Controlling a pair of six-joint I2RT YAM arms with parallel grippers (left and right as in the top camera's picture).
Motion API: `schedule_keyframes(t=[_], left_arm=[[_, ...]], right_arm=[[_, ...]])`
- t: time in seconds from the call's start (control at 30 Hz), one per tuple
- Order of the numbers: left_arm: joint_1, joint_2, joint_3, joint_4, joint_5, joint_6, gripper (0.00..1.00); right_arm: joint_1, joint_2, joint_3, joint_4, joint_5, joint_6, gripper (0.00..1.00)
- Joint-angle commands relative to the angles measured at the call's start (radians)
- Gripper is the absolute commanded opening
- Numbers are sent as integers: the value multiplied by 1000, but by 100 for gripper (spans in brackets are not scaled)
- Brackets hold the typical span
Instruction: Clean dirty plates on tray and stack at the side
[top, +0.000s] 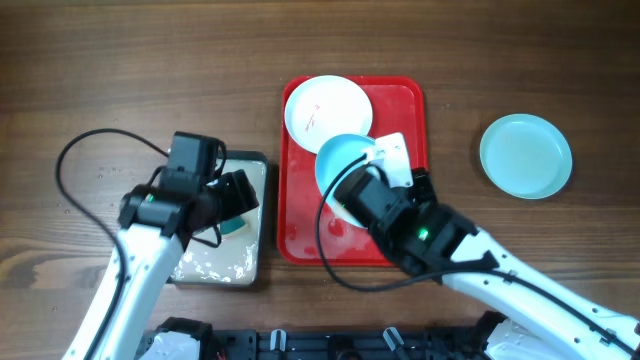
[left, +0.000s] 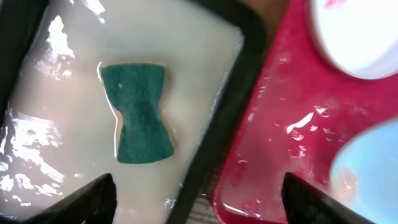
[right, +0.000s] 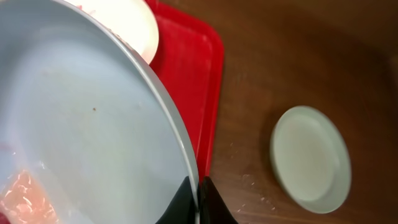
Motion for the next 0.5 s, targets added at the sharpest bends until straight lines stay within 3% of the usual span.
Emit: schedule_keyframes(t=[0.0, 0.13, 0.47], left_arm=[[6, -102, 18, -1, 26, 14, 100], [6, -108, 18, -1, 26, 14, 100], [6, -108, 18, -1, 26, 13, 100]], right_arm=[[77, -19, 25, 3, 243, 18, 4], [143, -19, 25, 3, 328, 7, 4], [235, -19, 25, 145, 420, -296, 4]])
